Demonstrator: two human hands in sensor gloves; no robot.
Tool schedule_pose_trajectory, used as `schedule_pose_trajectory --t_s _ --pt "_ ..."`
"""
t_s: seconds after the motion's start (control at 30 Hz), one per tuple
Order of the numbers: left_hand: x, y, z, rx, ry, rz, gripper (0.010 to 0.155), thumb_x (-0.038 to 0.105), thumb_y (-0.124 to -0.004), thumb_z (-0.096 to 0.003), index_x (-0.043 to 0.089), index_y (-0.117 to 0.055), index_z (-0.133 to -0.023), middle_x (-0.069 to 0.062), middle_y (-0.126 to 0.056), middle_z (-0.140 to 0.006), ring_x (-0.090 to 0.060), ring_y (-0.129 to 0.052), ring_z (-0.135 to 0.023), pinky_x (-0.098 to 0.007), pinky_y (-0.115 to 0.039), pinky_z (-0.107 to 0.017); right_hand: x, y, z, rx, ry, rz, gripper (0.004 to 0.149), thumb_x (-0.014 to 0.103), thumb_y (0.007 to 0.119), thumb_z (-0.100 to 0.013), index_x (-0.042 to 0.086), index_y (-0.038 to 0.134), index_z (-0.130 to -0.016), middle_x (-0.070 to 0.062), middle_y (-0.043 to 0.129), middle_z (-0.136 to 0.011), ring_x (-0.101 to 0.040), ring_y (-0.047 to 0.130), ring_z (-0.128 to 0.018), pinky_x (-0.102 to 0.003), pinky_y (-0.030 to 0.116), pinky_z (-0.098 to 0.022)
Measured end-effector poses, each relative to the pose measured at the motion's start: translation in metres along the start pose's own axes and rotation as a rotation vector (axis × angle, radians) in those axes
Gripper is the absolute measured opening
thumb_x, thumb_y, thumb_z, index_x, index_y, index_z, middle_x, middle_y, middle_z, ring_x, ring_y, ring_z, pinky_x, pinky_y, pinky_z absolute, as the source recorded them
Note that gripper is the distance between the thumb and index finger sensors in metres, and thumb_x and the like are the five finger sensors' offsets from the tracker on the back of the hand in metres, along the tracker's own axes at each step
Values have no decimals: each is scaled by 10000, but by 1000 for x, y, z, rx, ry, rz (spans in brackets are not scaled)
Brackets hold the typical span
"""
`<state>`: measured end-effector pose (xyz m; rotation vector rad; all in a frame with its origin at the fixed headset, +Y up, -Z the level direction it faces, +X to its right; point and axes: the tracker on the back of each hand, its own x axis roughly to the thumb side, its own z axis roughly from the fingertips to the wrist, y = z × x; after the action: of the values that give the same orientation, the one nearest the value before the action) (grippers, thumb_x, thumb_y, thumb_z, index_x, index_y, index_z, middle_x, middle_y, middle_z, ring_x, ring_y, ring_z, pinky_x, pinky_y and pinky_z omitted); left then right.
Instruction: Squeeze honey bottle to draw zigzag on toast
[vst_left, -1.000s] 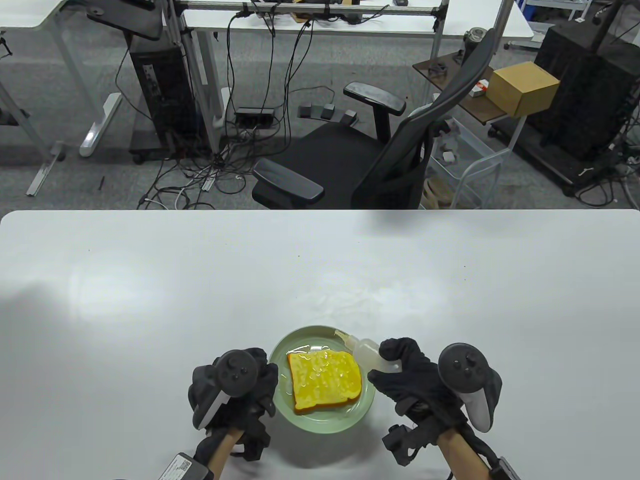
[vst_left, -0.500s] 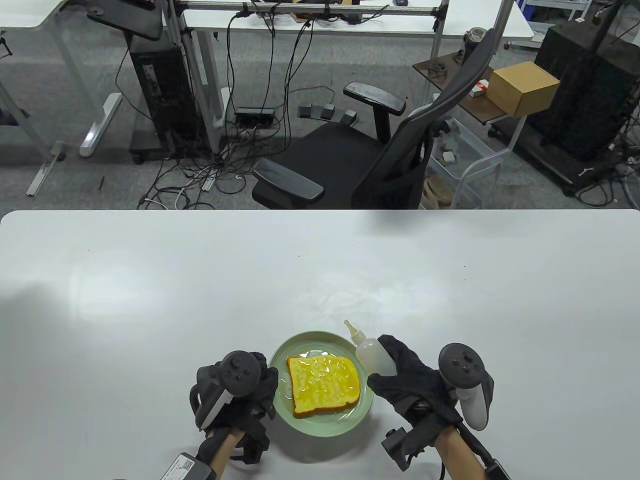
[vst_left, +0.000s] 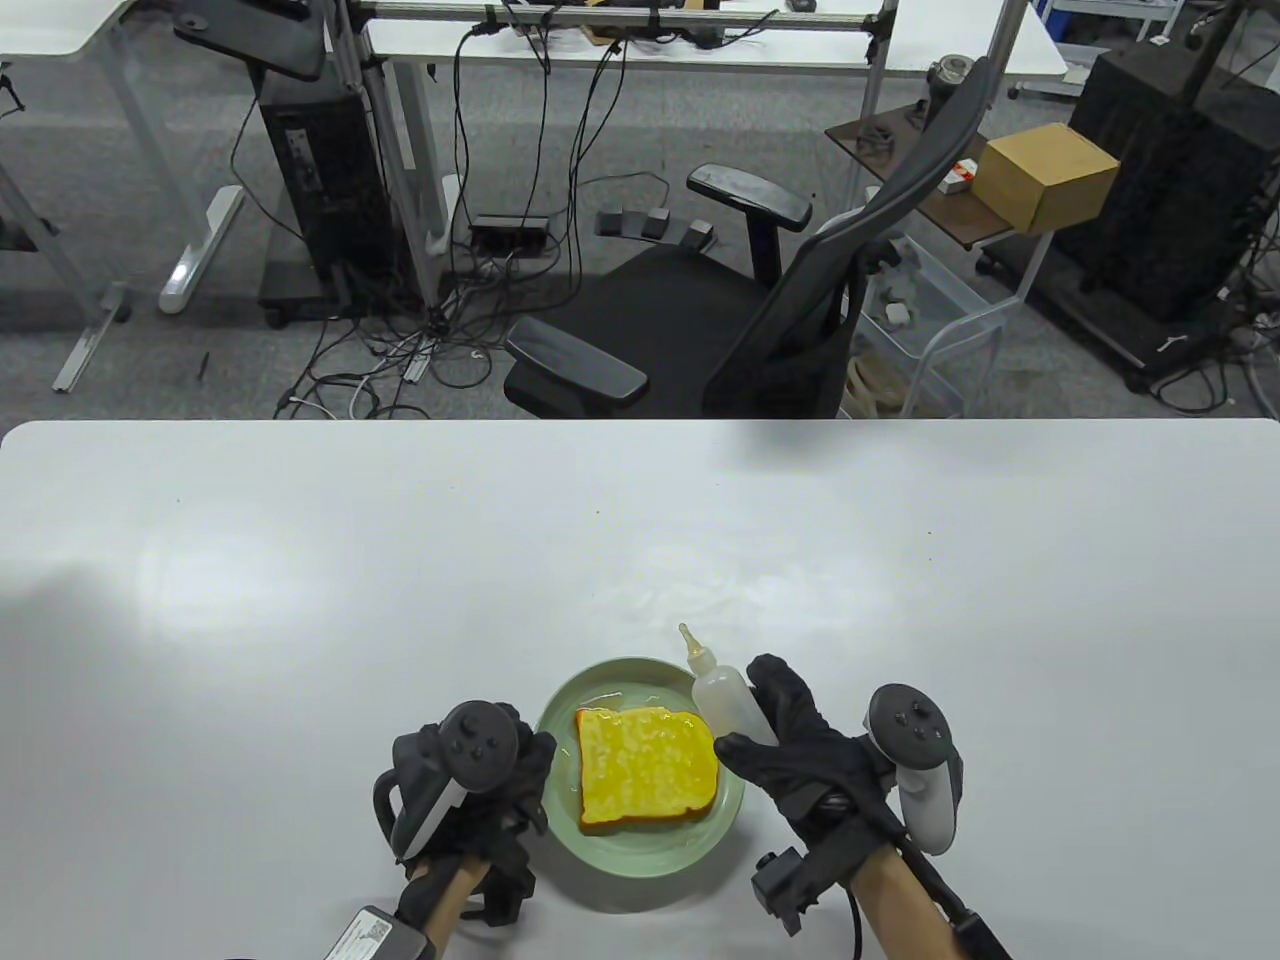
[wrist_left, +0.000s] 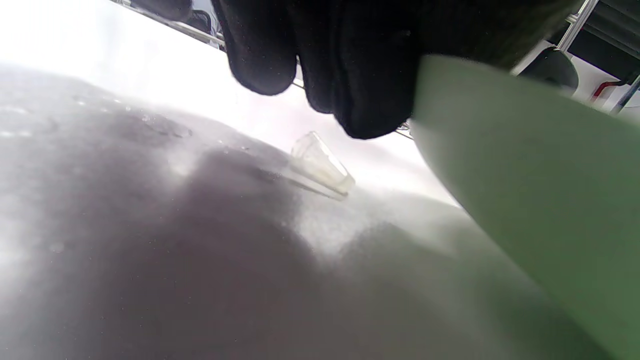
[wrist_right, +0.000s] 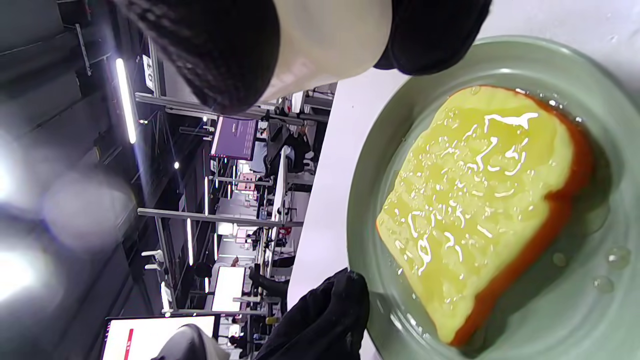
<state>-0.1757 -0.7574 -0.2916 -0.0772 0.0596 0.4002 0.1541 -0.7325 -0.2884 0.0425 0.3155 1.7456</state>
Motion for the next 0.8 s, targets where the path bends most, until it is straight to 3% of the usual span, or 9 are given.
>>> schedule_pose_trajectory --t_s 0.2,0.3,0.47,0.8 --pt "-1 0 0 23 9 5 478 468 -855 -432 120 -1001 -726 -39 -835 -967 -362 -805 -942 -724 -492 -723 3 2 -2 6 -3 -31 922 249 905 -389 171 292 -1073 -196 482 -1025 -418 713 -901 -500 777 -659" --pt "-2 1 1 44 8 21 491 475 -867 -418 122 -1005 -731 -46 -847 -962 -358 -816 -937 -727 -491 -722 4 3 -2 9 -7 -35 876 254 932 -384 141 396 -1067 -192 513 -1002 -406 734 -883 -486 804 -633" --pt "-2 1 2 65 3 32 524 485 -879 -388 120 -1005 -743 -50 -853 -965 -355 -824 -936 -728 -494 -720 4 6 -3 17 -14 -12 746 248 945 -374 215 564 -1015 -163 535 -987 -391 737 -877 -480 806 -627" --pt "-4 1 3 96 12 21 561 513 -900 -345 134 -1012 -743 -46 -870 -955 -342 -843 -927 -725 -502 -719 3 4 -2 12 -14 -25 740 240 937 -380 241 539 -1004 -146 512 -995 -392 717 -887 -477 792 -640"
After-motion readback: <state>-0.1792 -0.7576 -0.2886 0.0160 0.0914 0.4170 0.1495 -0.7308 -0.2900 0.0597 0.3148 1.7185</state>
